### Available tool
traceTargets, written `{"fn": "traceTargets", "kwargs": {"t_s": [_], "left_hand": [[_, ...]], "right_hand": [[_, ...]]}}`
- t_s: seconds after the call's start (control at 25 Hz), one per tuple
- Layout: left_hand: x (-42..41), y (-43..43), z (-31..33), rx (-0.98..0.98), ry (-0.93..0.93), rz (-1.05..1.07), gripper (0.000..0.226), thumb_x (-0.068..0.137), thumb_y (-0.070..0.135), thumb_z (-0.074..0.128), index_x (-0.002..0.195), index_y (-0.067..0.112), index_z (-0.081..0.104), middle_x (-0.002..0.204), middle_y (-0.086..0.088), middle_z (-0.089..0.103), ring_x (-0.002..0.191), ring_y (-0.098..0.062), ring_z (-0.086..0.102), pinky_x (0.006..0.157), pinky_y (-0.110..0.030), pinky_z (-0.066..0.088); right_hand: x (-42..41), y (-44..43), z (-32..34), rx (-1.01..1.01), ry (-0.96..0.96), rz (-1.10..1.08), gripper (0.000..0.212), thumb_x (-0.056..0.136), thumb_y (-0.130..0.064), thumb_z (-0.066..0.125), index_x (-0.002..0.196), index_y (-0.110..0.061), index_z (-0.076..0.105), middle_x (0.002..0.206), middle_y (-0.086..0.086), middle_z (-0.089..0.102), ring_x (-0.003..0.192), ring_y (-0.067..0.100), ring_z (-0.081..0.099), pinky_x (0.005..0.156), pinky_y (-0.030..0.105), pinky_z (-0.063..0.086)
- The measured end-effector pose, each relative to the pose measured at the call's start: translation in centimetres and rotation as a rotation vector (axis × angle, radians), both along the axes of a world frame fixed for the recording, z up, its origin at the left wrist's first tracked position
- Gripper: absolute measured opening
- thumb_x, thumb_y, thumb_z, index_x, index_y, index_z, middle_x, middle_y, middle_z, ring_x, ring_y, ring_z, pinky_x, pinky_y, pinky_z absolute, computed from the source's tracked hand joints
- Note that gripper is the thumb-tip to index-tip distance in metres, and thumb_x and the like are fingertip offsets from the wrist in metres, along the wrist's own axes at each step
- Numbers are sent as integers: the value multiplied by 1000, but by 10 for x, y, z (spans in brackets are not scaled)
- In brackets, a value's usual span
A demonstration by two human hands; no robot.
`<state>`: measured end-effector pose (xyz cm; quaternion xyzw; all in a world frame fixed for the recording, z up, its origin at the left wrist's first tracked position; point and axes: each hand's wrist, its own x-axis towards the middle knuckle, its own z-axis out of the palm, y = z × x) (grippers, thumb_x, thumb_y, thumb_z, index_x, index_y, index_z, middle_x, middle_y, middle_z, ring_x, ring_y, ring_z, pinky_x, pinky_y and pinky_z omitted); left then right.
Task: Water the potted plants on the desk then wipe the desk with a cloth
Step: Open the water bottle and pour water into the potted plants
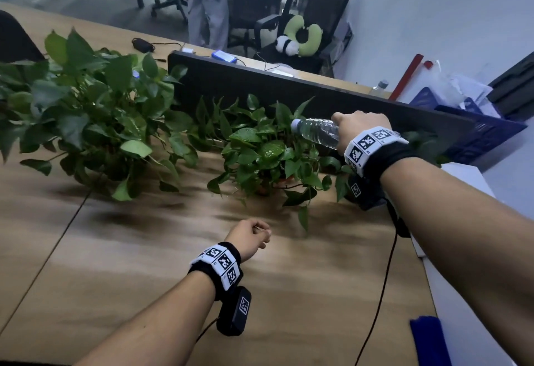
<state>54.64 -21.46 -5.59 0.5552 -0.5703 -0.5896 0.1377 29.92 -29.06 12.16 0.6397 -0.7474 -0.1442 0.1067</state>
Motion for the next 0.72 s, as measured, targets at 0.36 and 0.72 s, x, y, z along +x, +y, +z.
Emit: {"fn": "traceTargets", "kwargs": {"t_s": [0.36,0.72], "left_hand": [[34,-63,-13,75,80,-129,19,88,18,57,104,9,60,87,-10,69,75,-21,66,71,-24,49],[27,-119,8,-20,157,-135,19,88,16,57,103,6,62,82,-6,69,72,-17,66,70,-22,53]], "right_hand": [[81,-71,-13,28,-34,-31,30,72,-22,57,100,-26,49,65,-2,42,53,22,40,54,35,35],[37,-64,0,-93,-243,-393,51,66,-44,67,110,-33,42,74,-1,56,60,23,54,56,33,43]]}}
